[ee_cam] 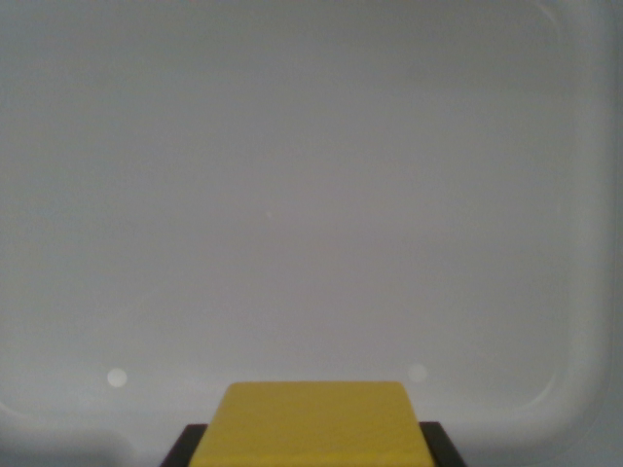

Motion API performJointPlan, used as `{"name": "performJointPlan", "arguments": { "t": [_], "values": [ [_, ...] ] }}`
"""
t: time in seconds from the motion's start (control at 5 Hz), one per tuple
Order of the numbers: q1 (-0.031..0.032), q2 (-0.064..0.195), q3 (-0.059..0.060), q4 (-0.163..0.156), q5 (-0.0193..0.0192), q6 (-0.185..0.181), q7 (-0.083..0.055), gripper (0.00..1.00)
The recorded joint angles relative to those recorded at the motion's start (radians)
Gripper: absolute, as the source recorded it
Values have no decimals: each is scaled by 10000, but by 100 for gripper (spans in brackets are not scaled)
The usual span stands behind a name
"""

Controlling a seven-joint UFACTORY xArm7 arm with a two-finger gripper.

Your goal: Pick yellow cube

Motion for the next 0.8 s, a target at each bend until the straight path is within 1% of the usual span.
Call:
{"name": "performJointPlan", "arguments": {
  "t": [0.2,0.4,0.6,0.8],
  "values": [
    [0,0,0,0,0,0,0,100],
    [1,-56,0,105,-8,161,7,100],
    [1,-56,0,105,-8,161,7,100],
    [2,-93,0,175,-13,267,12,100]
  ]
}}
